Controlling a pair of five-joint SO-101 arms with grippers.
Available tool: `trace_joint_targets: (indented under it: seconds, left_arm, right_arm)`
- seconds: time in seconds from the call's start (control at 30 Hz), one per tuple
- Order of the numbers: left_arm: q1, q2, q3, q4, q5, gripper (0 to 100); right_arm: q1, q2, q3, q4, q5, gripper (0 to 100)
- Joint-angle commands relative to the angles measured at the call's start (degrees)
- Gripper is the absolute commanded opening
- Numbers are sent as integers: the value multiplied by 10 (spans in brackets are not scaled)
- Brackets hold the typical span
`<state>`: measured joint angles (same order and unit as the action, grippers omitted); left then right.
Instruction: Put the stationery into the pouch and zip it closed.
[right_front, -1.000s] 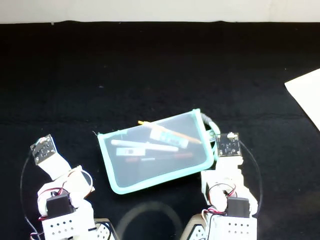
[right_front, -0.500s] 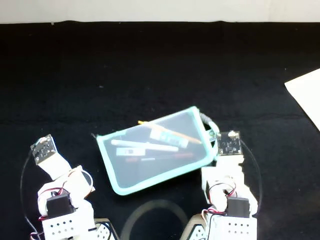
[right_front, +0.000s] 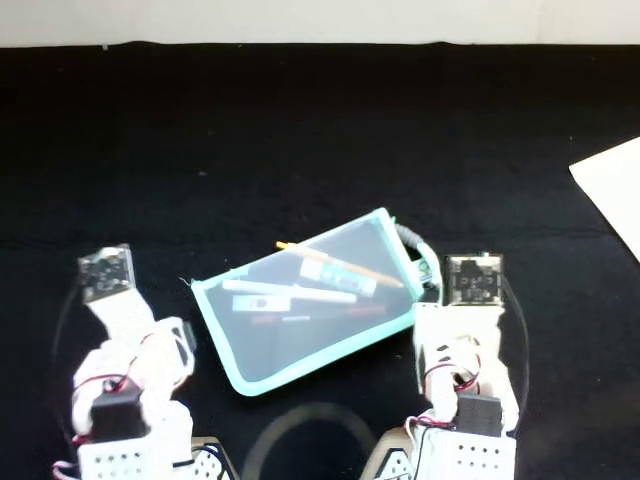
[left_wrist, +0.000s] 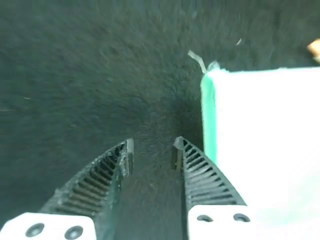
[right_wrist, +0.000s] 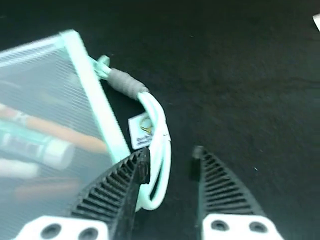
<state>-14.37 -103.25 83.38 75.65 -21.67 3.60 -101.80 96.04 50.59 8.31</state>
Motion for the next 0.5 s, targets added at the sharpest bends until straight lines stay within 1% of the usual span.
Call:
trace_joint_targets:
  seconds: [0.0, 0.1, 0.17, 0.27, 0.37, 0.47]
  left_arm:
    - [4, 0, -145, 55, -6, 152]
    - [6, 12, -222, 58, -6, 152]
    - [4, 51, -277, 70, -6, 152]
    - [6, 140, -380, 98, -6, 151]
    - [7, 247, -488, 120, -5, 151]
    - [7, 363, -586, 156, -5, 149]
  right_arm:
    - [25, 0, -7, 74, 4, 242]
    - [25, 1, -110, 127, 49, 241]
    - [24, 2, -183, 161, 69, 241]
    - [23, 2, -276, 225, 84, 241]
    - [-3, 7, -342, 277, 85, 241]
    - [-34, 74, -413, 307, 84, 241]
